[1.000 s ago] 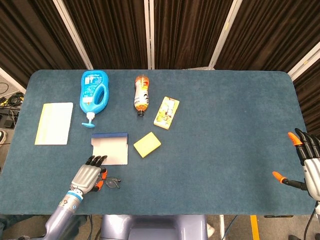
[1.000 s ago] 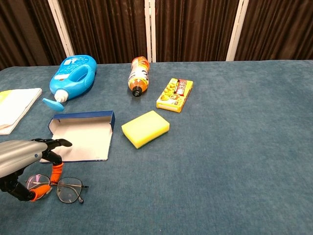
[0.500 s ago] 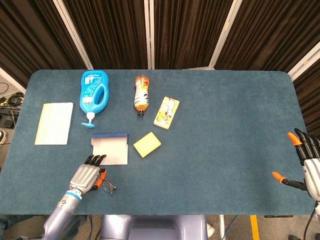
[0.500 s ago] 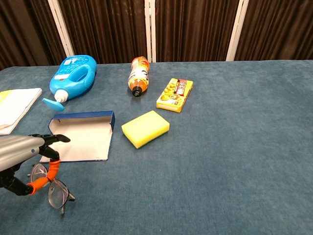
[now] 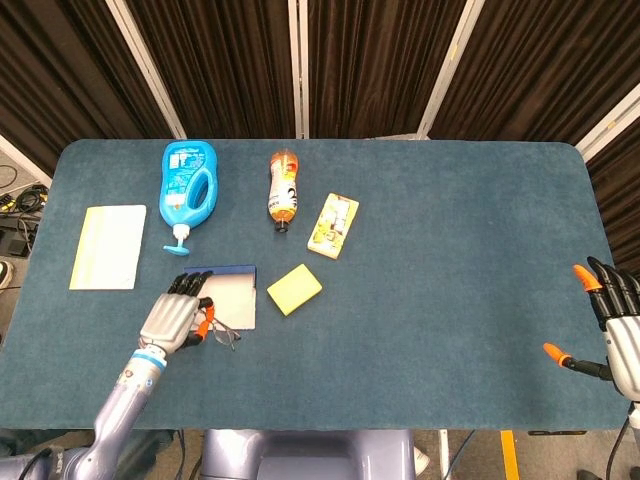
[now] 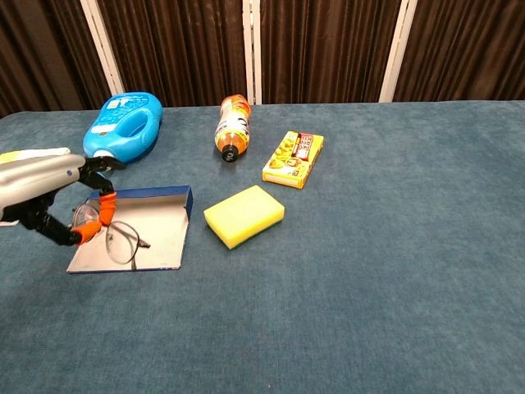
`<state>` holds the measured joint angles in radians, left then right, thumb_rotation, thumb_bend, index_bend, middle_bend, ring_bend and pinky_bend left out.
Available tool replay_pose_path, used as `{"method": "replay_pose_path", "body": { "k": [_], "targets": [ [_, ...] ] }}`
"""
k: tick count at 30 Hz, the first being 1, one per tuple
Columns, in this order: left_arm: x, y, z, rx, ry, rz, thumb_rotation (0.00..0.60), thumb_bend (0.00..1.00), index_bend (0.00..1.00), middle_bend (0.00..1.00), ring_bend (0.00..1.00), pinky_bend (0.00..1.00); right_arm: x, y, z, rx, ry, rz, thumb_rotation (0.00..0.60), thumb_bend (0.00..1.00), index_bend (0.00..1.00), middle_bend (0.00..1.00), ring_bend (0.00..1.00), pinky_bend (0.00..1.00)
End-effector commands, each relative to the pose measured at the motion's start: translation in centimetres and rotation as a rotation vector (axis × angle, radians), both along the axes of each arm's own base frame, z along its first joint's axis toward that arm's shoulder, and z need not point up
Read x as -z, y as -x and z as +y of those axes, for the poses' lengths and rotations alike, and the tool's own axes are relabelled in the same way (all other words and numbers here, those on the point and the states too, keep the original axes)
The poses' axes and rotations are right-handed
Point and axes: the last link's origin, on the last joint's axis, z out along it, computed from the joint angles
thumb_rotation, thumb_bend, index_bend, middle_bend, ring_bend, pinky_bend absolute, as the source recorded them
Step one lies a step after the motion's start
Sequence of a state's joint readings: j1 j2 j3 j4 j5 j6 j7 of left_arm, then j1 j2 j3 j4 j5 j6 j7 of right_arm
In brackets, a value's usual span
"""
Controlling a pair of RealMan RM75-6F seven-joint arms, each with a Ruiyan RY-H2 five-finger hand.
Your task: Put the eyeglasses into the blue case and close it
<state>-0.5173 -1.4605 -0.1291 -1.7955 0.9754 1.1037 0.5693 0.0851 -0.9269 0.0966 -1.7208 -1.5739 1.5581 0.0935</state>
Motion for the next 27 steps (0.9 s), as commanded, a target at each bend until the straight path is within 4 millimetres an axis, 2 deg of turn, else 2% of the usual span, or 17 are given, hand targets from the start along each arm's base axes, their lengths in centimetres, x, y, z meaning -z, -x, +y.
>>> {"method": "replay_pose_path", "body": {
  "k": [1,5,13,27],
  "targets": [
    [0.8,-0.5,2.8,-0.056,-0.015,-0.011,0.600,0.57,0.63,0.00,0.00,0.00,0.0,0.1,-0.1,0.003,0.001,0.000,0.600,0.00,0.00,0.00,0.00,0.00],
    [1.8,0.1,4.2,-0.091,-0.006,-0.056,0.600,0.57,0.63,0.00,0.00,0.00,0.0,0.3,-0.3,0.012,-0.001,0.001,0.600,0.00,0.00,0.00,0.00,0.00],
    [3.0,0.9,5.4,-0.112,-0.001,-0.094,0.600,0.57,0.62,0.00,0.00,0.00,0.1,0.5,-0.5,0.023,0.000,0.004,0.600,0.00,0.00,0.00,0.00,0.00],
    [4.0,1.3,6.5,-0.114,-0.028,-0.049,0.600,0.55,0.61,0.00,0.00,0.00,0.0,0.6,-0.6,0.027,0.000,-0.002,0.600,0.00,0.00,0.00,0.00,0.00]
  ]
}}
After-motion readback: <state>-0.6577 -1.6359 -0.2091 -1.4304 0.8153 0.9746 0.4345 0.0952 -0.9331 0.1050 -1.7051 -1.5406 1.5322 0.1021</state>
